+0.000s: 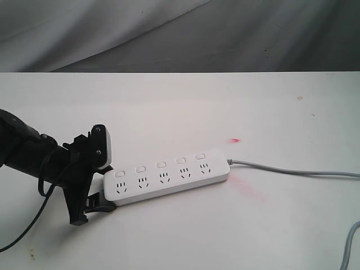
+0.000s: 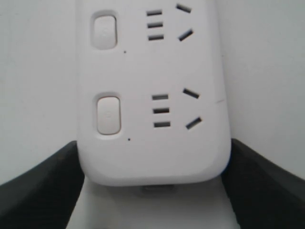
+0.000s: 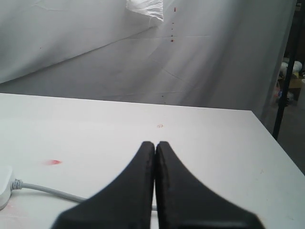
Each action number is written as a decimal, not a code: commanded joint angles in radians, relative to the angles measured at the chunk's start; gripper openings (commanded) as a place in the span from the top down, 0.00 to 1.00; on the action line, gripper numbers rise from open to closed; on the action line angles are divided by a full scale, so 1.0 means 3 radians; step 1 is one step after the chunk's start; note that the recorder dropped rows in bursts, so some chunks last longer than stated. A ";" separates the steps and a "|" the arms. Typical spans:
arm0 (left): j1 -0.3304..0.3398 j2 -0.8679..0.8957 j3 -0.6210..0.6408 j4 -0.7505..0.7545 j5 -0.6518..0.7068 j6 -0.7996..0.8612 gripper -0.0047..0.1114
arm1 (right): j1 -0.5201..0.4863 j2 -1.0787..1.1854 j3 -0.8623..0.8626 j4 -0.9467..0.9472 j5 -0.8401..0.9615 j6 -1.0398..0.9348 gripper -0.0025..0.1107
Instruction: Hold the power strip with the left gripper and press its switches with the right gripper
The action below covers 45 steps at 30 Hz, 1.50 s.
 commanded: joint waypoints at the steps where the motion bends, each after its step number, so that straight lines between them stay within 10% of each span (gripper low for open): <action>1: -0.0018 0.0009 -0.0001 0.0060 -0.0063 0.0031 0.47 | -0.0022 -0.0015 0.0012 -0.0034 -0.0005 -0.0004 0.98; 11: -0.0018 -0.0080 -0.0001 0.0060 -0.0077 -0.0099 0.07 | -0.0022 -0.0015 0.0012 -0.0034 -0.0005 -0.0004 0.98; 21: -0.0018 -0.1011 -0.0001 0.0060 -0.0064 -0.0777 0.07 | -0.0022 -0.0015 0.0012 -0.0034 -0.0005 -0.0004 0.98; 30: -0.0018 -0.2525 -0.0001 0.0075 -0.0347 -0.2851 0.08 | -0.0022 -0.0015 0.0012 -0.0034 -0.0005 -0.0004 0.98; 32: -0.0018 -0.2811 -0.0001 0.0216 -0.0275 -0.3032 0.14 | -0.0022 -0.0015 0.0012 -0.0034 -0.0005 -0.0004 0.98; 38: -0.0018 -0.3511 -0.0001 0.0337 0.0082 -0.3717 0.93 | -0.0022 -0.0015 0.0012 -0.0034 -0.0005 -0.0004 0.98; 45: -0.0018 -0.3896 -0.0001 0.0337 0.0305 -0.3703 0.96 | -0.0022 -0.0015 0.0012 -0.0034 -0.0005 -0.0004 0.98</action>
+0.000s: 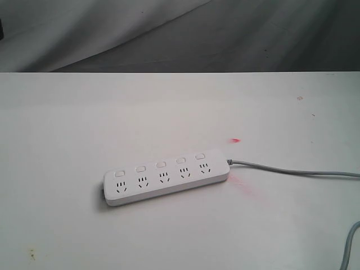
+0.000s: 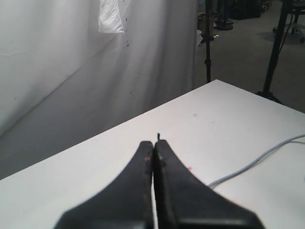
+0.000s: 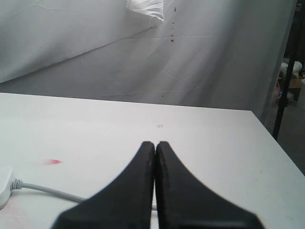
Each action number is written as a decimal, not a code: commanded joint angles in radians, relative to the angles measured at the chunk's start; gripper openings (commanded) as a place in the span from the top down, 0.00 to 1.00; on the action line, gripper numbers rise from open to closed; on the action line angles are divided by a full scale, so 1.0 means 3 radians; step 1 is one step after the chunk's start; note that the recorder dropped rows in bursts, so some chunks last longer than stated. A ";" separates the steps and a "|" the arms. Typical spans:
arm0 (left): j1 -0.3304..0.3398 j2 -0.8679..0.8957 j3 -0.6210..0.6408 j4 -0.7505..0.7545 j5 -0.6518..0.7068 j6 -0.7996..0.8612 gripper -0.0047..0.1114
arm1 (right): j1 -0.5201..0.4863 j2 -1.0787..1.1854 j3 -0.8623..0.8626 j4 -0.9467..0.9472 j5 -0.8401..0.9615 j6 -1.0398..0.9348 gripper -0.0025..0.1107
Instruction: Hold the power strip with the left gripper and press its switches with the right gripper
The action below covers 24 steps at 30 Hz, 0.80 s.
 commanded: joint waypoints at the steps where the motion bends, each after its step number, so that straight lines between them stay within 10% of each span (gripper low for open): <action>1: -0.0018 -0.0162 -0.0004 0.0005 0.0043 -0.0033 0.96 | -0.0022 -0.0015 0.0012 -0.0027 -0.0005 -0.0004 0.98; 11: -0.0018 -0.0364 -0.0004 0.0526 -0.0029 -0.0039 0.96 | -0.0022 -0.0015 0.0012 -0.0027 -0.0005 -0.0004 0.98; 14: -0.0018 -0.0748 0.0100 0.1537 -0.0451 -0.0931 0.96 | -0.0022 -0.0015 0.0012 -0.0027 -0.0005 -0.0004 0.98; 24: -0.0018 -0.1532 0.1428 0.2597 -0.1251 -0.2603 0.96 | -0.0022 -0.0015 0.0012 -0.0027 -0.0005 -0.0004 0.98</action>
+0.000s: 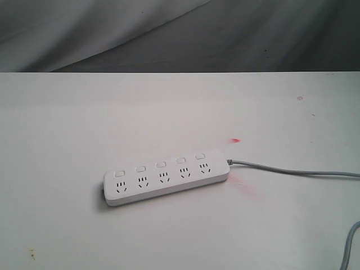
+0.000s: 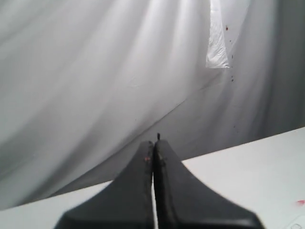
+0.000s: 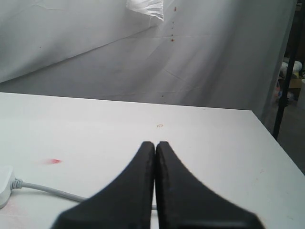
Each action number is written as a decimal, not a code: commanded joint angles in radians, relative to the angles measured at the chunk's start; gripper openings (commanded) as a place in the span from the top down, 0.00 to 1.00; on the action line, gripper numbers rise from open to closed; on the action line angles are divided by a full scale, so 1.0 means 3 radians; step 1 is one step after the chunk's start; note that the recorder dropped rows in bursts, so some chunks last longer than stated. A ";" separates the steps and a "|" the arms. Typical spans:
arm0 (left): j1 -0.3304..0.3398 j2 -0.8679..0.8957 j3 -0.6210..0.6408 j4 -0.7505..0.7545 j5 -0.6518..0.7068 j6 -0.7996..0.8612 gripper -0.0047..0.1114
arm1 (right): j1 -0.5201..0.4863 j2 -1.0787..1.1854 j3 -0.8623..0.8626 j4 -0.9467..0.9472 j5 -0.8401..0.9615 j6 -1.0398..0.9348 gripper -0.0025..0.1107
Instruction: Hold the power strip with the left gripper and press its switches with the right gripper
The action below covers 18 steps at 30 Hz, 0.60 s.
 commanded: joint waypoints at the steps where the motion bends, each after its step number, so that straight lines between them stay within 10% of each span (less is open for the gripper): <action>1: -0.0018 -0.0313 0.0659 0.0189 -0.0335 -0.0506 0.96 | -0.0022 -0.0015 0.0012 -0.0021 -0.0012 -0.0004 0.98; 18: -0.0018 -0.1207 0.1776 0.0160 -0.0348 -0.0717 0.96 | -0.0022 -0.0015 0.0012 -0.0021 -0.0012 -0.0004 0.98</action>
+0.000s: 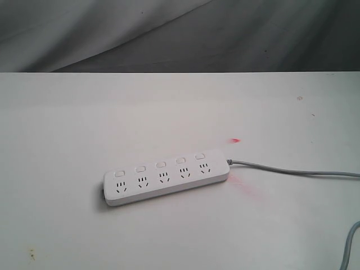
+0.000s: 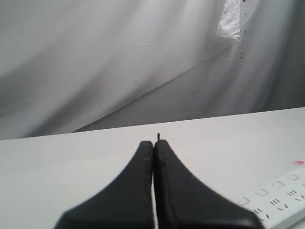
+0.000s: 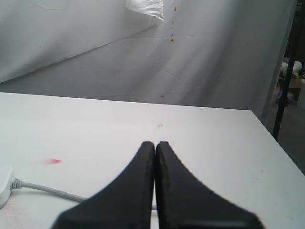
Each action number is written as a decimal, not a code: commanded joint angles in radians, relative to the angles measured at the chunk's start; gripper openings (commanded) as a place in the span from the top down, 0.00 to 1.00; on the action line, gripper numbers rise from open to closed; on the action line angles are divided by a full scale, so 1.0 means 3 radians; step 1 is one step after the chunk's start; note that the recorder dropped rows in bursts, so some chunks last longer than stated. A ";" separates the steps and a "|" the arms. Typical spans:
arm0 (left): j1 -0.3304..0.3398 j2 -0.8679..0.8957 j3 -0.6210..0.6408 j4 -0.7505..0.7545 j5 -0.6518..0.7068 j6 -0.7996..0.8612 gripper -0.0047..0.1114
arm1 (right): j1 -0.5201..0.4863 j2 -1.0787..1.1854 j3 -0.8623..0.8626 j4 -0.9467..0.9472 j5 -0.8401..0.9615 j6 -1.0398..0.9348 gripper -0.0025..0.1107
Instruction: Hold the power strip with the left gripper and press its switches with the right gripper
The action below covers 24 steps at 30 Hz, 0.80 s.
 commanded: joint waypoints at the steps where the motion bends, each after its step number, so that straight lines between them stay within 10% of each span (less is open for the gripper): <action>1: -0.0018 -0.0101 0.0023 -0.0017 0.0420 -0.0146 0.96 | -0.0022 -0.0015 0.0012 -0.0021 -0.0012 -0.0004 0.98; 24: -0.0018 -0.0101 0.0023 0.0117 0.0703 -0.0118 0.96 | -0.0022 -0.0015 0.0012 -0.0021 -0.0012 -0.0004 0.98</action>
